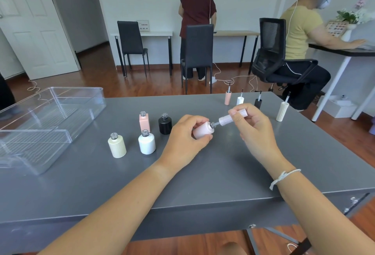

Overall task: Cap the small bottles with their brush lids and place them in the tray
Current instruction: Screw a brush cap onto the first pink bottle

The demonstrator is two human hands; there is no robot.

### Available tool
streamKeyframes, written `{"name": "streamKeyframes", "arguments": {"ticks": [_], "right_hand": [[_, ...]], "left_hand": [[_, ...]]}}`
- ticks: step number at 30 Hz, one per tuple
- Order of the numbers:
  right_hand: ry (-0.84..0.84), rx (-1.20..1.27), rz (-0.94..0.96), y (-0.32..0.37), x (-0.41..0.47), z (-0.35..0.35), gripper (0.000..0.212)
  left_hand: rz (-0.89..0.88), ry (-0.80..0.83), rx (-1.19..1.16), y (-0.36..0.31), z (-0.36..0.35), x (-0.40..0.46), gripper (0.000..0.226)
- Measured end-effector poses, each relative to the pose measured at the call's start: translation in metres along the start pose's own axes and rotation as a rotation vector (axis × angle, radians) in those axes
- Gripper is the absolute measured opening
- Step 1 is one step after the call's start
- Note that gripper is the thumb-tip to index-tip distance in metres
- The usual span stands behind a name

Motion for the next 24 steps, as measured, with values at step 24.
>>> {"name": "streamKeyframes", "arguments": {"ticks": [24], "right_hand": [[0.186, -0.469, 0.072, -0.011, 0.003, -0.012, 0.025]], "left_hand": [[-0.024, 0.011, 0.117, -0.001, -0.001, 0.0, 0.025]]}}
Point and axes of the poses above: each hand's wrist, its own x-axis towards the middle knuckle, its own z-axis out of the back of the hand, y = z × x, the point moved 6 cm from there along x, towards the middle knuckle, and after that the axes turned 13 degrees about x, right-handed, at the moved point
